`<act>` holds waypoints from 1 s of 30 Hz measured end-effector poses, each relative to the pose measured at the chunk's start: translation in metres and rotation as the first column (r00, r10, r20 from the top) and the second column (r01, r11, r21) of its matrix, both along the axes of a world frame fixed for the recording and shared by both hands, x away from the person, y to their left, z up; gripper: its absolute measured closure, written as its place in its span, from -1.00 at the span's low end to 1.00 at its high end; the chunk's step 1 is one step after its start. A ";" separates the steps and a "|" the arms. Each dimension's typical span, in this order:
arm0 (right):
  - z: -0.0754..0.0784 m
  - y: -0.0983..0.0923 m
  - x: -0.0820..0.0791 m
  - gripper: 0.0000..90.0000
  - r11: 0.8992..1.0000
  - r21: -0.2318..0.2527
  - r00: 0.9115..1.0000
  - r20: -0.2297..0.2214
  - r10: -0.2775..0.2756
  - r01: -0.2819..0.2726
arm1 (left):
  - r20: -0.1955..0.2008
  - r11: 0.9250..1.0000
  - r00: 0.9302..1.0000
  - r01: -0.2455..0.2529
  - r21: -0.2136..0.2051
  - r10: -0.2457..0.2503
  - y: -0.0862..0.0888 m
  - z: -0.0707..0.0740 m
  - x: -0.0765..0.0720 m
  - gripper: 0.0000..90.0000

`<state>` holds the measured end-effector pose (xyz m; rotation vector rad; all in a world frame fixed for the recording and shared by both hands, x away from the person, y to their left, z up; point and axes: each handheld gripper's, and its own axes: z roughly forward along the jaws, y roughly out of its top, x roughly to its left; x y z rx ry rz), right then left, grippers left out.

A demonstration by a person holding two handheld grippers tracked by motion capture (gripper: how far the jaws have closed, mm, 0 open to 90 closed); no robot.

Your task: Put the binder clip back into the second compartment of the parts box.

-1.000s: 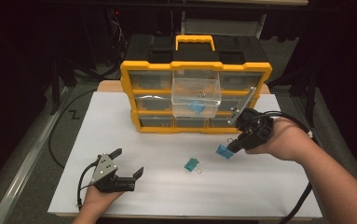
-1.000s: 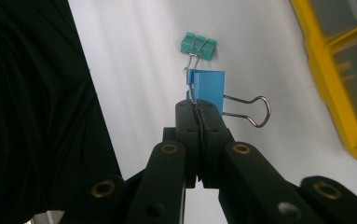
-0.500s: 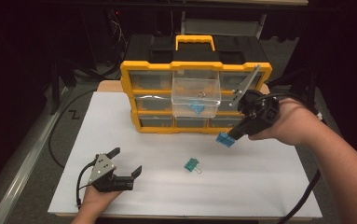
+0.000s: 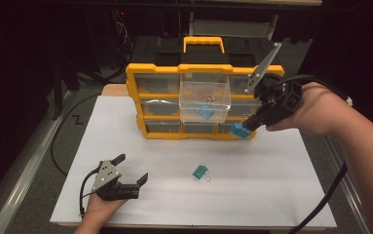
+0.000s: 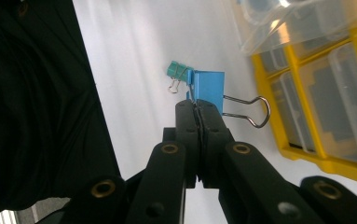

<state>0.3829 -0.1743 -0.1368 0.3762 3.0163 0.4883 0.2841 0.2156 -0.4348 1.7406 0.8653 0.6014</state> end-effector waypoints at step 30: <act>0.082 0.040 0.021 1.00 0.999 -0.031 0.996 0.088 0.014 -0.011 | -0.004 1.000 1.000 0.001 -0.006 -0.001 0.002 0.001 0.000 -0.99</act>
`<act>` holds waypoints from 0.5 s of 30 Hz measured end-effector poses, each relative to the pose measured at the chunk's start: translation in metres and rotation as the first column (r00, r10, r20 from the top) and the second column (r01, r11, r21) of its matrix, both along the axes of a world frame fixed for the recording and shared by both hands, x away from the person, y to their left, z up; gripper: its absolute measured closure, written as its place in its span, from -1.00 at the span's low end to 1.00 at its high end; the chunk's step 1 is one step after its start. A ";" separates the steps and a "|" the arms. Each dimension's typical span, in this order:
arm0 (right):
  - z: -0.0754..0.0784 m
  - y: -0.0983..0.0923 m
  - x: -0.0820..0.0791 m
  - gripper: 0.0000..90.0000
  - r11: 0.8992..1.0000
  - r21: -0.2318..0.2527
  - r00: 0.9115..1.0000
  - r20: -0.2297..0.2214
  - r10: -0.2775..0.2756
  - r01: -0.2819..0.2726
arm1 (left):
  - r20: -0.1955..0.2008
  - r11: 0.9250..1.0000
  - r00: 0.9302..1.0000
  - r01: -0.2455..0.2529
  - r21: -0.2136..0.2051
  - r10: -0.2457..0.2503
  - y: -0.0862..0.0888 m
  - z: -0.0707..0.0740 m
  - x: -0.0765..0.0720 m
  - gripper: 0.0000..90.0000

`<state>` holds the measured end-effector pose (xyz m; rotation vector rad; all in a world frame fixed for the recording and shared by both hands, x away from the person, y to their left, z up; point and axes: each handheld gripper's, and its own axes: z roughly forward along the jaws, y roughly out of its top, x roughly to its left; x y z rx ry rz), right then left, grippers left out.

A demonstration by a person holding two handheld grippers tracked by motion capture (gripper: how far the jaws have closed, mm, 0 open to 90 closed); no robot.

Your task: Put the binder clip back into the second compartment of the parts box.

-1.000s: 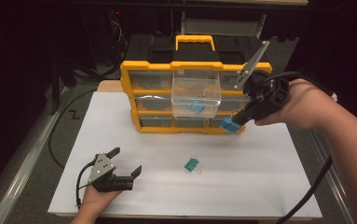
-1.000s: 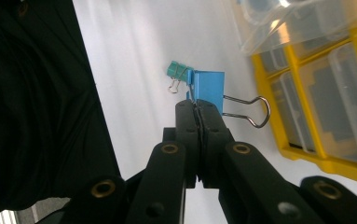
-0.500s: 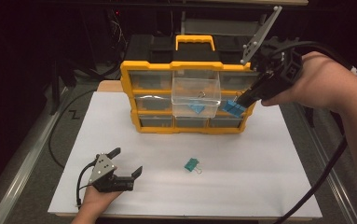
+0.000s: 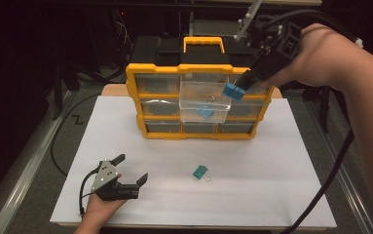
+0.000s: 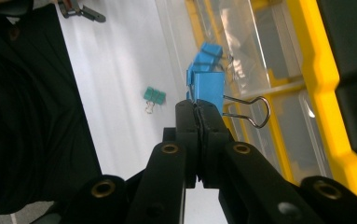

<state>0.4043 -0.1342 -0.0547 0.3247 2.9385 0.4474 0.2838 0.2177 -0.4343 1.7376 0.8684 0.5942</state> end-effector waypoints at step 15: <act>-0.015 0.058 0.023 1.00 0.999 -0.023 0.999 0.002 0.036 -0.036 | 0.005 1.000 1.000 0.001 -0.007 -0.001 0.001 0.000 0.000 -0.99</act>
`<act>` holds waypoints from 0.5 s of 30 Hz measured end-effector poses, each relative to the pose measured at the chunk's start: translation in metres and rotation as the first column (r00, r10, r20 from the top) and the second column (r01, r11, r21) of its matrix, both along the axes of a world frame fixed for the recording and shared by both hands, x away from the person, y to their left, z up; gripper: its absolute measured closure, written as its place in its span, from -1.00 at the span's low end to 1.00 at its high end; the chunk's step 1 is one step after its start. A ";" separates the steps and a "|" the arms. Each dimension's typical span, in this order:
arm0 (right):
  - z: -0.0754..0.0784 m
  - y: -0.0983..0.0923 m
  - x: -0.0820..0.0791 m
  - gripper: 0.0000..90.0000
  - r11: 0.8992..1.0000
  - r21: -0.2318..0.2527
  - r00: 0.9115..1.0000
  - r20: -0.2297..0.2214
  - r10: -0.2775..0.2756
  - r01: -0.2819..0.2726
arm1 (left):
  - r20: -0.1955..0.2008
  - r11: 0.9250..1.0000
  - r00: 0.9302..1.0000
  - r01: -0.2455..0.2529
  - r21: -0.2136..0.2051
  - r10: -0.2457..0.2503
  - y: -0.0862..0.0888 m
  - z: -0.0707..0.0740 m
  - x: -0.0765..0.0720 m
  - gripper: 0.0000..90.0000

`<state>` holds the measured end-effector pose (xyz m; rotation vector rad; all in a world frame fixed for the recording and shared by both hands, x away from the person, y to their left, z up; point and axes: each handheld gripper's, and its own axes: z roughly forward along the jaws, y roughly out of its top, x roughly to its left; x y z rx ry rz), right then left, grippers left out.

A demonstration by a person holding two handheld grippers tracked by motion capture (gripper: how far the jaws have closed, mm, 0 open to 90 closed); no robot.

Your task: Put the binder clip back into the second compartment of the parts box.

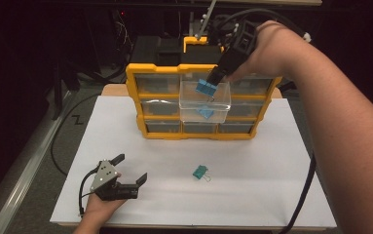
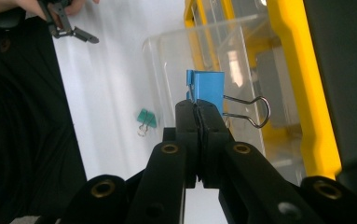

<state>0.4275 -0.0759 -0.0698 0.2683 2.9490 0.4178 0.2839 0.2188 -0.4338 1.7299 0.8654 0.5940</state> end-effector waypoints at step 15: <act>-0.040 0.025 0.018 0.59 0.999 -0.047 0.999 -0.044 -0.001 -0.002 | 0.005 1.000 1.000 -0.004 -0.012 0.004 0.002 0.000 0.000 -0.99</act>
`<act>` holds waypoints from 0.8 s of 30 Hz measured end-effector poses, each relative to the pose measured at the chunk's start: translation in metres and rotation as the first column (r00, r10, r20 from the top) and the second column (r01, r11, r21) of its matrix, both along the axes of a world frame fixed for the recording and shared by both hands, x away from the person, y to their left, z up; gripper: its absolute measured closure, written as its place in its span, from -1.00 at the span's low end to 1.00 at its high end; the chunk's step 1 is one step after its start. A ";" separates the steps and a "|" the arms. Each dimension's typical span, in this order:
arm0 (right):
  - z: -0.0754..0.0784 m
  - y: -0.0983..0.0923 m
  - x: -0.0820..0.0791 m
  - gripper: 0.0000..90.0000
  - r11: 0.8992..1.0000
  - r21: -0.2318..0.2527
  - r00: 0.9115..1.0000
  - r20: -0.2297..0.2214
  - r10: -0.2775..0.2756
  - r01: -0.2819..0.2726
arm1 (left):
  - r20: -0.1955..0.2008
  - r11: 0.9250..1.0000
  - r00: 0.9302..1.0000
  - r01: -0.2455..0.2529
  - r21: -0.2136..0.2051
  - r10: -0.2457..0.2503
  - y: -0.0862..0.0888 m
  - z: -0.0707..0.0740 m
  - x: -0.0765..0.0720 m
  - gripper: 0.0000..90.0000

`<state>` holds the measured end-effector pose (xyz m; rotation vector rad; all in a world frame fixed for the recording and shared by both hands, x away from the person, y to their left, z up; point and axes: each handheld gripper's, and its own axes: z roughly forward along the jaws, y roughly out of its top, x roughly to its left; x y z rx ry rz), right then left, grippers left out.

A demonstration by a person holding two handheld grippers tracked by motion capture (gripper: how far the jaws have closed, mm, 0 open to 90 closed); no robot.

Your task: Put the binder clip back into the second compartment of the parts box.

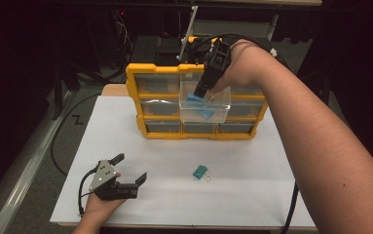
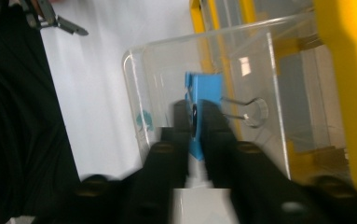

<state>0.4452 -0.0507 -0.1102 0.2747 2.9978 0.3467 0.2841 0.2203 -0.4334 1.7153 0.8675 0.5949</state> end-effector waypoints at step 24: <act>-0.012 -0.096 -0.056 -0.27 0.992 0.036 0.993 0.010 -0.120 0.120 | -0.009 1.000 1.000 0.008 0.019 -0.008 -0.004 -0.001 0.000 -0.99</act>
